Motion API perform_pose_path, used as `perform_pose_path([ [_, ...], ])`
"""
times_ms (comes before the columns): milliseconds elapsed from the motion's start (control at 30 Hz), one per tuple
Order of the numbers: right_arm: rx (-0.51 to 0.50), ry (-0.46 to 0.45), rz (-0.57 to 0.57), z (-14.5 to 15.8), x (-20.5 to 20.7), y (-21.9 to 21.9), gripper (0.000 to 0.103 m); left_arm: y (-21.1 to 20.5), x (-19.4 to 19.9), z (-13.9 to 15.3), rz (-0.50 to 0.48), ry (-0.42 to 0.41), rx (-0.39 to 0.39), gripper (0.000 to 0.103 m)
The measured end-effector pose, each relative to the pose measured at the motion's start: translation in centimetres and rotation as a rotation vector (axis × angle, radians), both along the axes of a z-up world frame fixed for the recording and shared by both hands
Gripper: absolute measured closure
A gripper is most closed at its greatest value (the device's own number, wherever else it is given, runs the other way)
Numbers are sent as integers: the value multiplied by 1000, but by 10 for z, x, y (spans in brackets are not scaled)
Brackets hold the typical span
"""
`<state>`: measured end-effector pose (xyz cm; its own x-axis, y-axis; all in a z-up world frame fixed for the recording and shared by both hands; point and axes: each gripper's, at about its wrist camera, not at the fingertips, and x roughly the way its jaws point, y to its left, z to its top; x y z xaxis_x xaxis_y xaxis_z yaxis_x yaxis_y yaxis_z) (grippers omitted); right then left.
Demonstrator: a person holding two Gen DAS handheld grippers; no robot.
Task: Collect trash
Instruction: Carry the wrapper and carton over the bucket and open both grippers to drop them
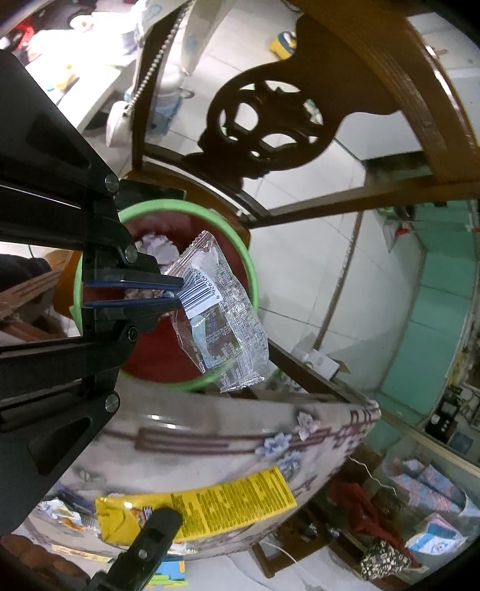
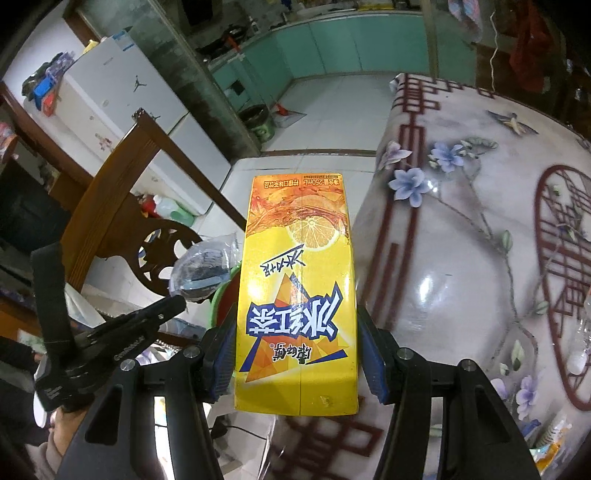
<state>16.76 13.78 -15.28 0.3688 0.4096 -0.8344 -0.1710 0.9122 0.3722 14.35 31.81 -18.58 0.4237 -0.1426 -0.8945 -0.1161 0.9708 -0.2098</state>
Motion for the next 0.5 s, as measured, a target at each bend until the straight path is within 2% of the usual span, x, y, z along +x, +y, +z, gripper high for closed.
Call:
perform_pose_path([
  [500,9,65,59,-23,21,25,47,26,9,-24,52,72,13,99],
])
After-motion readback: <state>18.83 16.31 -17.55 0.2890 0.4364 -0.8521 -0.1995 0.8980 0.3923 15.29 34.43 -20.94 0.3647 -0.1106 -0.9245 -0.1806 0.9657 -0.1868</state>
